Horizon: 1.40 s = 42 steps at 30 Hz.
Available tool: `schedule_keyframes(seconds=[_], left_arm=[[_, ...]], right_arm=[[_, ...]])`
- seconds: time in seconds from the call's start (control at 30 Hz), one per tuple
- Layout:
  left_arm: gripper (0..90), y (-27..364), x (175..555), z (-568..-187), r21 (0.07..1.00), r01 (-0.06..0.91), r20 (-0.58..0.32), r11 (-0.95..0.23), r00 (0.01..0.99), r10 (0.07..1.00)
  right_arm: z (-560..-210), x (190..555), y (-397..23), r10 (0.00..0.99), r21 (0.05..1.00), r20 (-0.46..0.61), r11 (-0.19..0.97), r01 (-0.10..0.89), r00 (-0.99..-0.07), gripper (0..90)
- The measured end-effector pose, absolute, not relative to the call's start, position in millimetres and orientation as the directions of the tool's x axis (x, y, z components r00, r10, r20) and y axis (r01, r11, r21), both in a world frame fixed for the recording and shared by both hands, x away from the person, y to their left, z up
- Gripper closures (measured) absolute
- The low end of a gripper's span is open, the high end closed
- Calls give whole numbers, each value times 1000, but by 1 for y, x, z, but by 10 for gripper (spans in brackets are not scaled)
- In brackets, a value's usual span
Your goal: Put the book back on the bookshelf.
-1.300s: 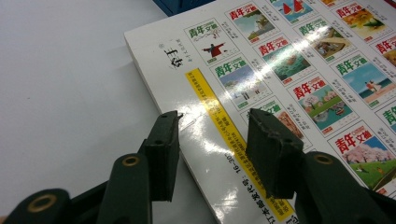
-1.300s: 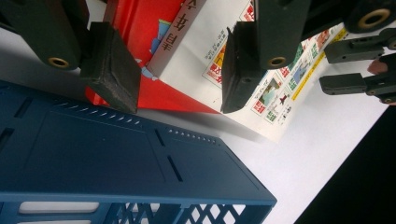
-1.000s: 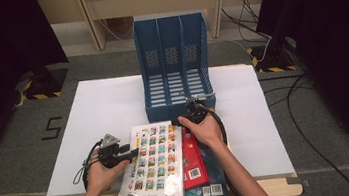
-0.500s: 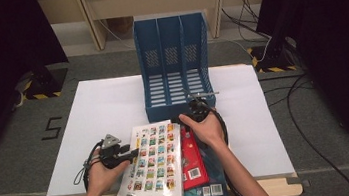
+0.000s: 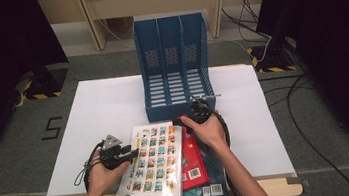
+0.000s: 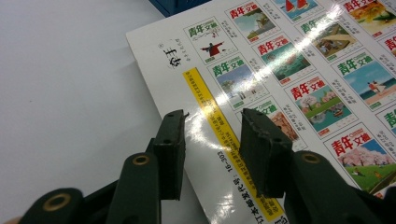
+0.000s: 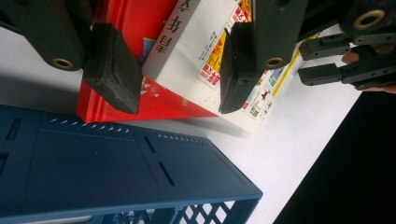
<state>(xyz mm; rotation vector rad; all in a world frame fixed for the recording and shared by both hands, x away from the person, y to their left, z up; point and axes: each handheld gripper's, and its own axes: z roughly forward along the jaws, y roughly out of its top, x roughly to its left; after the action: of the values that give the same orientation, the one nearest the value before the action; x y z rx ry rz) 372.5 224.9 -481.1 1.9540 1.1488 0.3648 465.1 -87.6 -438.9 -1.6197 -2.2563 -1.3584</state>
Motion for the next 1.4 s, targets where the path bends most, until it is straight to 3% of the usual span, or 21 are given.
schedule_keyframes(seconds=[0.47,1.23,1.4], left_arm=[[588,223,371,-481,770,589,-142,-243,530,836],[579,223,370,-481,772,590,-142,-238,525,839],[573,224,371,-482,771,590,-143,-239,526,838]], right_arm=[[-436,461,-87,765,600,463,102,794,-448,467],[-440,457,-87,742,558,537,46,829,-402,480],[-438,456,-91,708,537,593,8,844,-384,509]])
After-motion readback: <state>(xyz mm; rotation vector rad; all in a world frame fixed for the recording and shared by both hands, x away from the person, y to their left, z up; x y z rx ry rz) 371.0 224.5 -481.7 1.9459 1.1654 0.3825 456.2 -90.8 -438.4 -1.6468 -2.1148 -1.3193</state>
